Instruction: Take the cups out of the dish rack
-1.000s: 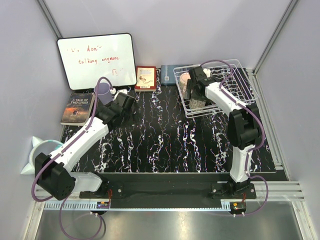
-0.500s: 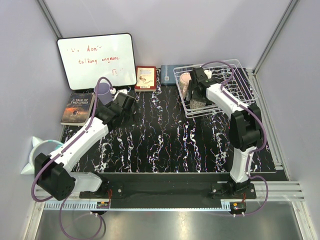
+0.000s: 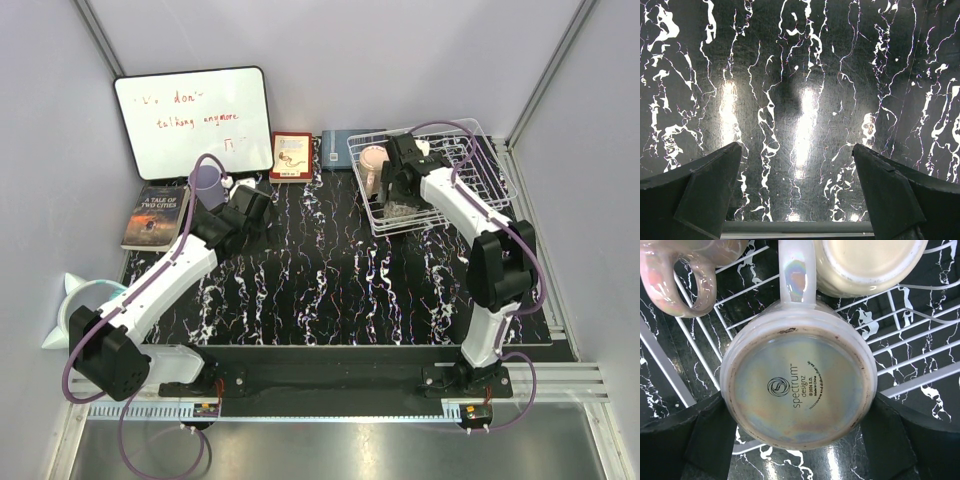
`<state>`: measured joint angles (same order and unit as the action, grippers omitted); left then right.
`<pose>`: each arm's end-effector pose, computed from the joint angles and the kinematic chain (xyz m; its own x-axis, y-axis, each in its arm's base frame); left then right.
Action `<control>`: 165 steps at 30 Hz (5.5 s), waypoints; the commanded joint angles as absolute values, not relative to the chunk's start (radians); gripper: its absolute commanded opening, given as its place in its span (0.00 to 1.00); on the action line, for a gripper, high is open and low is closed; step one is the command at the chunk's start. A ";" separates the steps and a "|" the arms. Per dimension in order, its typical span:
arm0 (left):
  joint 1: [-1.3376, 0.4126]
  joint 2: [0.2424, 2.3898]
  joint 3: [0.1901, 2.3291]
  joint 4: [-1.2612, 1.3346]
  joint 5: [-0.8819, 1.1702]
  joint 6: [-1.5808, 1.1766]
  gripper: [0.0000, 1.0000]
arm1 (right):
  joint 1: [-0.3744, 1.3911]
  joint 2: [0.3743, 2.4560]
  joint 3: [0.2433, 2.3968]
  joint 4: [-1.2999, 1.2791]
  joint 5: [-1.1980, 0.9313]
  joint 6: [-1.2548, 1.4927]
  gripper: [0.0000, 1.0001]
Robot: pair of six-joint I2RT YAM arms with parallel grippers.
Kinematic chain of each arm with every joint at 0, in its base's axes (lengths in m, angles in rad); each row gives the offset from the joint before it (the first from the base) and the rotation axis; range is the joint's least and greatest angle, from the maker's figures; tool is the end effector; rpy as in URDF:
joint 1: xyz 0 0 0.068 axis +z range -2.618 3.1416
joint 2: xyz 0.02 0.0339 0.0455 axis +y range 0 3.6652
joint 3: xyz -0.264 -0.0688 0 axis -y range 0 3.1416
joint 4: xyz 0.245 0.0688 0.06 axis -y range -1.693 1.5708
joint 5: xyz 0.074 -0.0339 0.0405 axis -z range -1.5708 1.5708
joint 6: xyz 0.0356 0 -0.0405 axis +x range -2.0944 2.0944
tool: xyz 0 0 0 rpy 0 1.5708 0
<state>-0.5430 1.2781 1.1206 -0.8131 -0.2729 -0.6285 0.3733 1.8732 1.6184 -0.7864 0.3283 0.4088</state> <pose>0.2244 -0.1242 0.2977 -0.7874 -0.1861 -0.5876 -0.1183 0.9813 -0.1521 0.3815 0.1371 0.2689 -0.8143 0.0852 -0.5742 0.1418 0.9884 -0.0545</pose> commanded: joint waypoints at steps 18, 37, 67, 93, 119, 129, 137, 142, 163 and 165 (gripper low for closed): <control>-0.546 1.287 1.213 -0.686 -0.173 -0.629 0.99 | 0.364 1.513 1.603 -0.634 0.103 0.465 0.00; -0.466 1.268 0.979 0.086 0.388 -0.935 0.99 | 0.163 1.235 1.132 -0.082 -0.501 0.773 0.00; -0.446 1.638 1.089 0.936 0.722 -1.382 0.95 | 0.110 1.266 0.853 0.612 -0.859 1.219 0.00; -0.518 1.833 1.216 1.183 0.815 -1.545 0.26 | 0.155 1.316 0.868 0.615 -0.894 1.207 0.00; -0.474 1.634 1.086 0.986 0.790 -1.376 0.00 | 0.156 1.258 0.933 0.419 -0.865 1.106 1.00; -0.301 1.412 0.924 0.912 0.782 -1.353 0.00 | 0.160 1.247 0.968 0.296 -0.854 1.003 1.00; -0.264 1.233 1.129 -0.003 0.507 -0.807 0.00 | 0.172 1.270 1.066 0.002 -0.695 0.826 1.00; -0.279 1.261 1.284 -0.546 0.063 -0.563 0.00 | 0.230 1.261 1.137 -0.311 -0.294 0.614 1.00; -0.247 1.520 1.230 -0.810 -0.425 -0.604 0.00 | 0.291 1.324 1.178 -0.469 -0.071 0.545 1.00; -0.235 1.566 1.255 -0.795 -0.376 -0.606 0.00 | 0.291 1.321 1.166 -0.468 -0.075 0.545 1.00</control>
<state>-0.2634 1.5249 1.1831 -0.8742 -0.3588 -0.6033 0.2825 1.3457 1.1774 -0.4706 -0.0944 0.5640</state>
